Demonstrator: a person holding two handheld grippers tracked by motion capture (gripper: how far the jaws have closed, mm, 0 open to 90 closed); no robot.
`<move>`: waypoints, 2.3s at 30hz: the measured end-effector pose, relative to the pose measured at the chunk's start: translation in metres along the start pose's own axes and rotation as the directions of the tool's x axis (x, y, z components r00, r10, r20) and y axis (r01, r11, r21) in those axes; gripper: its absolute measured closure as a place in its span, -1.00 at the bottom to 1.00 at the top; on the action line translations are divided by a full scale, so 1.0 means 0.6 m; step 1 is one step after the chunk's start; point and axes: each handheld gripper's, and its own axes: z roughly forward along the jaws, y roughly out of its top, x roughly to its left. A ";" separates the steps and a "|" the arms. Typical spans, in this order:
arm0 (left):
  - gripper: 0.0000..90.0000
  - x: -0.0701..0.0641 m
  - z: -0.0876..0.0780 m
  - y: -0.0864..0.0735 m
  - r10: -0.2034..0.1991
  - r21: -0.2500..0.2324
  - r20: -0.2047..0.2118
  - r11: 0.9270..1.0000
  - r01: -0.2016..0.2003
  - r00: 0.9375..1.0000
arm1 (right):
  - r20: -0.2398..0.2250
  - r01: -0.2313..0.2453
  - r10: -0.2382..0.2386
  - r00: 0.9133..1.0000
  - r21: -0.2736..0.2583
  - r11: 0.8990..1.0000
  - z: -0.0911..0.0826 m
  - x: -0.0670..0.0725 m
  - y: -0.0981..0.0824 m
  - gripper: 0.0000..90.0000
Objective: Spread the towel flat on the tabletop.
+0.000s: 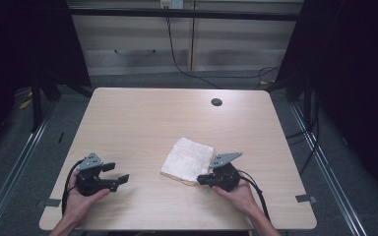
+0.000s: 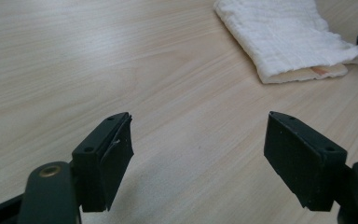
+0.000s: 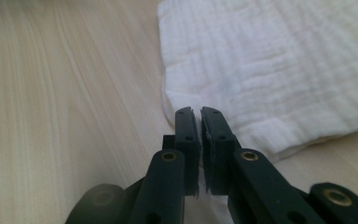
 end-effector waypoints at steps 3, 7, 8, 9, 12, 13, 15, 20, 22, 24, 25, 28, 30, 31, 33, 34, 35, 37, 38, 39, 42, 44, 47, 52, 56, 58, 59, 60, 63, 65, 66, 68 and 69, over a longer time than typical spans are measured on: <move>-0.48 -0.001 -0.001 0.000 0.000 -0.001 0.005 1.000 0.000 1.000 | 0.006 0.002 -0.002 1.000 -0.051 0.999 -0.018 -0.001 0.018 0.93; -0.48 -0.002 0.001 0.000 -0.008 -0.002 0.003 1.000 0.008 1.000 | 0.014 -0.005 0.007 1.000 -0.122 0.992 -0.042 -0.006 0.049 0.93; -0.48 -0.002 0.002 0.000 -0.003 0.005 0.001 1.000 0.003 1.000 | 0.010 -0.005 0.006 1.000 -0.140 0.990 -0.046 -0.007 0.058 0.93; -0.48 -0.002 0.002 0.000 -0.002 0.006 0.001 1.000 0.002 1.000 | 0.013 -0.005 0.007 1.000 -0.152 0.988 -0.049 -0.008 0.068 0.94; -0.48 -0.002 0.001 0.001 0.002 0.004 0.001 1.000 -0.002 1.000 | 0.026 0.022 -0.017 0.999 -0.173 0.985 -0.064 -0.007 0.102 0.94; -0.48 -0.002 0.001 0.001 0.002 0.004 0.001 1.000 -0.002 1.000 | 0.026 0.022 -0.017 0.999 -0.173 0.985 -0.064 -0.007 0.102 0.94; -0.48 -0.001 0.001 0.001 0.000 0.002 0.000 1.000 0.000 1.000 | 0.047 0.042 -0.033 0.998 -0.195 0.980 -0.083 -0.007 0.136 0.94; -0.48 0.001 -0.003 0.000 0.001 -0.005 -0.001 1.000 -0.001 1.000 | 0.069 0.062 -0.045 0.997 -0.268 0.961 -0.118 -0.006 0.190 0.95; -0.48 0.001 -0.003 0.001 -0.001 -0.008 0.000 1.000 0.001 1.000 | 0.077 0.069 -0.049 0.996 -0.300 0.951 -0.131 -0.005 0.209 0.95; -0.48 0.001 -0.003 0.001 0.000 -0.006 -0.001 1.000 0.000 1.000 | 0.085 0.080 -0.056 0.995 -0.326 0.942 -0.143 -0.002 0.227 0.95; -0.48 0.001 -0.003 0.001 0.000 -0.006 -0.001 1.000 0.000 1.000 | 0.086 0.083 -0.057 0.995 -0.341 0.936 -0.148 -0.001 0.235 0.95; -0.48 0.001 -0.002 0.001 0.000 -0.005 0.000 1.000 0.000 1.000 | 0.097 0.097 -0.064 0.993 -0.384 0.918 -0.166 0.003 0.258 0.95; -0.48 0.001 -0.002 0.001 -0.001 -0.005 0.000 1.000 0.001 1.000 | 0.106 0.101 -0.062 0.992 -0.417 0.903 -0.179 0.005 0.270 0.95; -0.48 0.001 -0.002 0.001 -0.001 -0.004 0.000 1.000 0.001 1.000 | 0.113 0.103 -0.059 0.992 -0.433 0.896 -0.186 0.005 0.275 0.95; -0.48 0.001 -0.003 0.001 0.001 -0.006 -0.001 1.000 -0.001 1.000 | 0.131 0.098 -0.041 0.991 -0.466 0.879 -0.199 0.002 0.282 0.95; -0.48 0.001 -0.003 0.001 0.001 -0.007 -0.001 1.000 -0.001 1.000 | 0.139 0.094 -0.031 0.990 -0.476 0.874 -0.204 -0.002 0.283 0.95; -0.48 0.001 -0.003 0.001 -0.001 -0.007 0.000 1.000 0.001 1.000 | 0.157 0.094 -0.021 0.987 -0.477 0.874 -0.207 -0.009 0.282 0.95; -0.48 0.001 -0.003 0.001 0.001 -0.006 -0.001 1.000 -0.001 1.000 | 0.177 0.072 0.013 0.984 -0.466 0.882 -0.205 -0.029 0.272 0.95; -0.48 0.001 -0.003 0.001 0.000 -0.006 -0.001 1.000 0.000 1.000 | 0.183 0.054 0.034 0.983 -0.455 0.889 -0.201 -0.042 0.264 0.95; -0.48 0.001 -0.002 0.001 -0.001 -0.004 0.001 1.000 0.001 1.000 | 0.187 0.032 0.058 0.981 -0.445 0.895 -0.195 -0.055 0.254 0.95; -0.48 0.000 -0.001 0.001 -0.003 -0.002 0.000 1.000 0.003 1.000 | 0.194 -0.032 0.119 0.974 -0.405 0.914 -0.170 -0.094 0.216 0.95; -0.48 0.001 0.000 0.001 -0.002 -0.001 0.000 1.000 0.002 1.000 | 0.187 -0.055 0.139 0.972 -0.398 0.916 -0.161 -0.105 0.204 0.95; -0.48 0.000 -0.001 0.001 0.004 0.000 -0.005 1.000 -0.004 1.000 | 0.186 -0.126 0.199 0.962 -0.345 0.930 -0.115 -0.140 0.159 0.95; -0.48 -0.001 -0.001 0.001 0.001 0.000 -0.003 1.000 -0.001 1.000 | 0.188 -0.191 0.247 0.951 -0.272 0.943 -0.063 -0.169 0.117 0.95; -0.48 0.000 -0.002 0.000 -0.001 -0.002 0.000 1.000 0.001 1.000 | 0.185 -0.243 0.275 0.944 -0.179 0.954 -0.003 -0.190 0.074 0.95; -0.48 0.000 -0.002 0.000 -0.002 -0.005 0.000 1.000 0.002 1.000 | 0.182 -0.251 0.278 0.943 -0.159 0.955 0.014 -0.192 0.064 0.95; -0.48 0.000 -0.002 0.000 -0.002 -0.005 0.000 1.000 0.002 1.000 | 0.182 -0.251 0.278 0.943 -0.159 0.955 0.014 -0.192 0.064 0.95; -0.48 0.000 -0.003 0.000 -0.002 -0.005 0.000 1.000 0.002 1.000 | 0.185 -0.253 0.277 0.943 -0.142 0.957 0.021 -0.192 0.060 0.95; -0.48 -0.001 -0.004 0.000 -0.002 -0.008 0.001 1.000 0.002 1.000 | 0.198 -0.265 0.279 0.940 -0.095 0.959 0.039 -0.192 0.041 0.95; -0.48 0.000 -0.005 -0.001 0.002 -0.005 -0.004 1.000 -0.002 1.000 | 0.177 -0.284 0.302 0.937 -0.121 0.951 0.035 -0.192 0.025 0.95; -0.47 -0.001 -0.005 -0.002 -0.003 -0.005 -0.001 1.000 0.003 1.000 | 0.177 -0.282 0.300 0.937 -0.119 0.952 0.031 -0.190 0.020 0.95; -0.47 -0.001 -0.004 -0.002 -0.003 -0.004 -0.003 1.000 0.003 1.000 | 0.186 -0.271 0.286 0.940 -0.102 0.957 0.020 -0.184 0.013 0.95; -0.47 -0.001 -0.004 -0.002 -0.003 -0.003 -0.002 1.000 0.003 1.000 | 0.186 -0.271 0.286 0.940 -0.102 0.957 0.020 -0.184 0.013 0.95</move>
